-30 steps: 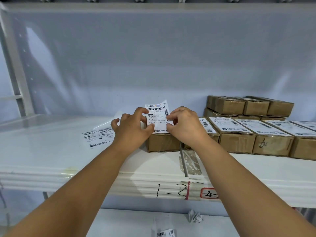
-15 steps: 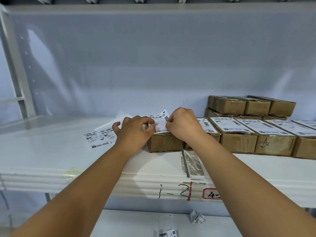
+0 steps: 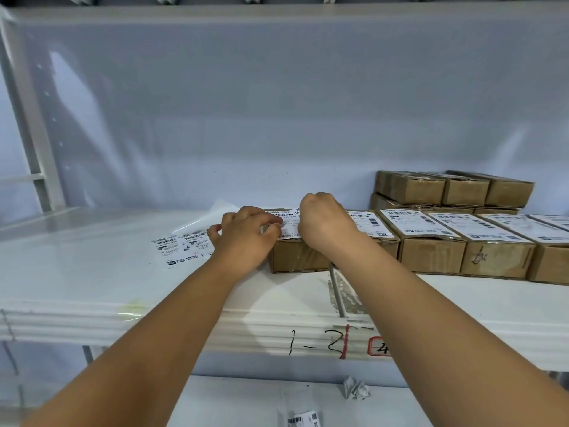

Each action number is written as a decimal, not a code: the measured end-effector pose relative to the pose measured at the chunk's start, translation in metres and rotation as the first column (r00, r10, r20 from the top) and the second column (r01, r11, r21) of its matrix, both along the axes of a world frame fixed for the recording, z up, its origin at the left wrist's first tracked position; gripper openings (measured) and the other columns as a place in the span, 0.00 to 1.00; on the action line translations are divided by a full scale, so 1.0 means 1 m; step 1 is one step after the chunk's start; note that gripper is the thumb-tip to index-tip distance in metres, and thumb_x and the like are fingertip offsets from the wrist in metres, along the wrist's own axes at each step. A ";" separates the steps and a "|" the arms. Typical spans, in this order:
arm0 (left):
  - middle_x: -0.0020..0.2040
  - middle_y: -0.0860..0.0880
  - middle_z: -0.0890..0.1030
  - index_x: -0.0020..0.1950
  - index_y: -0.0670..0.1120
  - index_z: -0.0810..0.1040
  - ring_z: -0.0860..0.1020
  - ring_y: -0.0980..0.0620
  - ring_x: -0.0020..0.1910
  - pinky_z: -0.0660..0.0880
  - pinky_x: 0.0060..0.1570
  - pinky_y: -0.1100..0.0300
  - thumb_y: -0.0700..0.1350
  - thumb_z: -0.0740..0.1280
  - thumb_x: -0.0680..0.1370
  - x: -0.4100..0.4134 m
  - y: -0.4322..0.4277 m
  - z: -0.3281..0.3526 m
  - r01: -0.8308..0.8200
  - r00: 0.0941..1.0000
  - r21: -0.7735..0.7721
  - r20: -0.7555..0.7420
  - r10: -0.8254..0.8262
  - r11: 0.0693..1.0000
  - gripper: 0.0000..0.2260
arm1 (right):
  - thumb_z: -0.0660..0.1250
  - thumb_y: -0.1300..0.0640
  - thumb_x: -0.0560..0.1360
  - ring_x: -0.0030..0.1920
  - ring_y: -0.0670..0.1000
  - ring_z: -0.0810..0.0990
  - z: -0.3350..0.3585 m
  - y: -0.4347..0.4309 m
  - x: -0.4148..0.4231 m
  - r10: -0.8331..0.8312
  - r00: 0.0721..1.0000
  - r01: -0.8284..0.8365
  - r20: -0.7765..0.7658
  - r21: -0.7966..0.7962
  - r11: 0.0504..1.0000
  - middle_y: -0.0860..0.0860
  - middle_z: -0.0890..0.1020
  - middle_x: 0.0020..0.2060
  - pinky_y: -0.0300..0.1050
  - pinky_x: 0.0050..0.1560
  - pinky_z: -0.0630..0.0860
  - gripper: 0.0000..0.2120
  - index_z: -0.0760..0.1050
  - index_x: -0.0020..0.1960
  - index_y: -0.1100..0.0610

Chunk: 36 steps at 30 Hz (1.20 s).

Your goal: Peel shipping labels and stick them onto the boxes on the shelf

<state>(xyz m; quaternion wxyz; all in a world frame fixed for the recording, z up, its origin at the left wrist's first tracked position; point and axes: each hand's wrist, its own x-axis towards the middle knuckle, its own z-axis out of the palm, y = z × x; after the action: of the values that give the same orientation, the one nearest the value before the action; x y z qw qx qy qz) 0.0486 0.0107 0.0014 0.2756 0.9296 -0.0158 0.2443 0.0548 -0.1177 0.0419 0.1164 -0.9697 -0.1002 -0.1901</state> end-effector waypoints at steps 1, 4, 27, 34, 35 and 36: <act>0.69 0.60 0.67 0.58 0.65 0.76 0.59 0.53 0.70 0.50 0.66 0.52 0.53 0.56 0.80 0.000 0.000 0.000 0.007 1.000 0.007 -0.016 -0.007 1.000 0.13 | 0.58 0.68 0.75 0.56 0.60 0.74 0.000 0.001 0.000 -0.003 1.000 0.003 -0.008 -0.014 1.000 0.61 0.73 0.56 0.45 0.47 0.69 0.11 0.70 0.57 0.65; 0.73 0.61 0.62 0.64 0.65 0.71 0.56 0.53 0.72 0.49 0.68 0.51 0.52 0.53 0.81 0.000 0.000 0.000 0.031 0.997 0.021 -0.073 -0.029 0.999 0.16 | 0.57 0.67 0.75 0.59 0.60 0.71 0.000 0.001 -0.001 -0.003 1.000 0.002 -0.016 -0.073 0.997 0.60 0.73 0.56 0.47 0.49 0.68 0.12 0.70 0.58 0.64; 0.61 0.61 0.77 0.59 0.59 0.78 0.70 0.59 0.65 0.61 0.66 0.50 0.68 0.50 0.71 0.003 0.002 -0.009 0.345 0.922 0.127 0.140 -0.361 0.930 0.27 | 0.52 0.56 0.81 0.69 0.55 0.67 0.007 -0.015 0.011 0.182 0.938 -0.250 -0.296 -0.214 0.944 0.51 0.68 0.71 0.47 0.67 0.65 0.21 0.62 0.73 0.49; 0.64 0.58 0.75 0.63 0.56 0.75 0.67 0.56 0.66 0.57 0.66 0.55 0.68 0.59 0.71 0.003 0.001 -0.010 0.281 0.950 0.190 0.082 -0.300 0.941 0.26 | 0.49 0.55 0.79 0.72 0.60 0.58 -0.001 -0.018 0.023 0.031 0.945 -0.136 -0.324 -0.306 0.942 0.51 0.64 0.73 0.59 0.69 0.59 0.21 0.64 0.70 0.53; 0.64 0.58 0.75 0.64 0.56 0.74 0.67 0.56 0.67 0.56 0.65 0.56 0.66 0.62 0.72 0.003 0.001 -0.011 0.271 0.953 0.204 0.083 -0.292 0.941 0.24 | 0.48 0.56 0.79 0.71 0.59 0.59 -0.001 -0.018 0.025 0.039 0.945 -0.142 -0.324 -0.301 0.943 0.52 0.63 0.73 0.58 0.70 0.59 0.21 0.65 0.70 0.54; 0.64 0.57 0.75 0.64 0.56 0.74 0.67 0.56 0.67 0.55 0.65 0.56 0.64 0.64 0.73 0.003 0.001 -0.011 0.261 0.954 0.217 0.090 -0.285 0.941 0.22 | 0.48 0.56 0.79 0.72 0.59 0.60 -0.001 -0.017 0.024 0.048 0.947 -0.144 -0.318 -0.285 0.948 0.53 0.63 0.74 0.55 0.70 0.59 0.21 0.64 0.71 0.54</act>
<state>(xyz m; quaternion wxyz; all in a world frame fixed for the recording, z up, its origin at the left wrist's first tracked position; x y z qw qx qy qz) 0.0517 0.0113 -0.0097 0.2091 0.9252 -0.1862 0.2562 0.0784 -0.1351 0.0411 -0.0109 -0.9875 -0.1567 -0.0132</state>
